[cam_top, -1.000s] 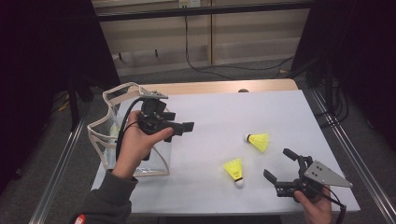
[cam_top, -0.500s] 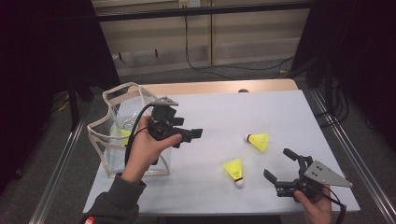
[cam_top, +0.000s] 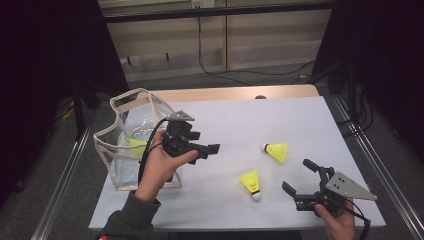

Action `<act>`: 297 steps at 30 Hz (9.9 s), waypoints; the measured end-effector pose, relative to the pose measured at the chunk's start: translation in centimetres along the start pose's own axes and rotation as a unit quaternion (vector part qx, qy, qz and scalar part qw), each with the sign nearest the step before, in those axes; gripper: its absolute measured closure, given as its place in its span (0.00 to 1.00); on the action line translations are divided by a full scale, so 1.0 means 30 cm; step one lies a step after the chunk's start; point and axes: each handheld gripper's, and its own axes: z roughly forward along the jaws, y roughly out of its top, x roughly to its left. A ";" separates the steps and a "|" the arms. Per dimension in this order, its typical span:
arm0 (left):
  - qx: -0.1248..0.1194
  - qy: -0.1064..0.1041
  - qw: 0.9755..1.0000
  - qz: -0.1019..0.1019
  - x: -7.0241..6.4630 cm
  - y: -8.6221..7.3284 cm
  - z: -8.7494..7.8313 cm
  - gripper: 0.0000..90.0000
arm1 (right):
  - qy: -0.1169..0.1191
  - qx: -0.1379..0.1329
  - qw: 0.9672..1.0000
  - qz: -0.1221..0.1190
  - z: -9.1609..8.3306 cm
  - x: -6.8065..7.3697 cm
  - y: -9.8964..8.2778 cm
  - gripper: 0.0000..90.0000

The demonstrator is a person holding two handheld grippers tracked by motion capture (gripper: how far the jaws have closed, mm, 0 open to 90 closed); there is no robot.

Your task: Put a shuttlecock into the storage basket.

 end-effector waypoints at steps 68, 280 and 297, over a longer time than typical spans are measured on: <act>0.027 -0.038 0.998 0.046 -0.070 -0.156 0.219 0.11 | -0.009 0.008 1.000 0.000 0.003 -0.023 -0.008 0.02; 0.075 -0.129 0.988 0.031 -0.097 -0.149 0.242 0.99 | -0.005 0.012 1.000 -0.019 0.007 0.000 -0.001 0.03; 0.062 -0.121 0.991 0.013 -0.063 -0.139 0.203 0.99 | -0.004 0.012 1.000 -0.020 0.007 0.001 -0.001 0.03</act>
